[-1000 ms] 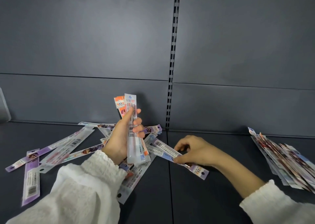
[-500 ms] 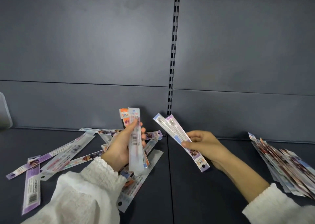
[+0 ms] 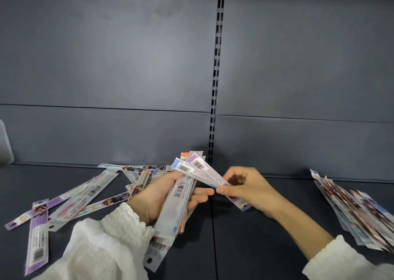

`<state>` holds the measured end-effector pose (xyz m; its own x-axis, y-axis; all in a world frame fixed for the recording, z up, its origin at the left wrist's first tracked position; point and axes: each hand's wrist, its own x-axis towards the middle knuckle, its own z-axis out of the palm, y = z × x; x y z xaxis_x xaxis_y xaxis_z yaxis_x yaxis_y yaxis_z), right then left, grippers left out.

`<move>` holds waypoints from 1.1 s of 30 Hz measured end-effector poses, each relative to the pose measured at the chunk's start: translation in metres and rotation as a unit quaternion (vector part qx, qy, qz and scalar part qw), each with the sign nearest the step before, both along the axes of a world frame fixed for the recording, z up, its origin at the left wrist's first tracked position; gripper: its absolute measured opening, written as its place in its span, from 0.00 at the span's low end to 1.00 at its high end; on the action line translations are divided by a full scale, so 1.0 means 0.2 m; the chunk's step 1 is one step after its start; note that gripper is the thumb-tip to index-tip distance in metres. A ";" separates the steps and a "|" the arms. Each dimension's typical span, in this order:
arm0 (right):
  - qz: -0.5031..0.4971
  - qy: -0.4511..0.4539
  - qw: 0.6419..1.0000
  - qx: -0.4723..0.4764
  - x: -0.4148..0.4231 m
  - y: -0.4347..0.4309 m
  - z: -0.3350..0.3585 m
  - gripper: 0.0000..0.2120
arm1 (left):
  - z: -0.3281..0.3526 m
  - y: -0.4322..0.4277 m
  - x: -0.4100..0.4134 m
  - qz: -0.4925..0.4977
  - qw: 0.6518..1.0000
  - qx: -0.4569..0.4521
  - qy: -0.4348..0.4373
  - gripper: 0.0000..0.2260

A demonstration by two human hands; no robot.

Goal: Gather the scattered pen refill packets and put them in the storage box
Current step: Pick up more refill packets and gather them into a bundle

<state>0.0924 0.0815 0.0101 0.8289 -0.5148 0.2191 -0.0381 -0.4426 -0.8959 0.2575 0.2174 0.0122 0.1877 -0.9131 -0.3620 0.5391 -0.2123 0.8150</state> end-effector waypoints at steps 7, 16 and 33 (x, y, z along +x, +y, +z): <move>-0.001 0.015 0.992 -0.124 0.00 0.01 -0.01 0.09 | 0.01 0.02 -0.01 -0.078 0.996 -0.037 -0.009 0.18; -0.065 0.035 0.969 -0.236 0.00 -0.05 -0.02 0.25 | -0.04 0.01 0.00 -0.036 0.998 -0.053 -0.018 0.12; -0.052 -0.042 0.966 0.250 0.08 0.05 -0.03 0.10 | -0.03 -0.01 -0.09 -0.070 0.988 -0.042 -0.131 0.10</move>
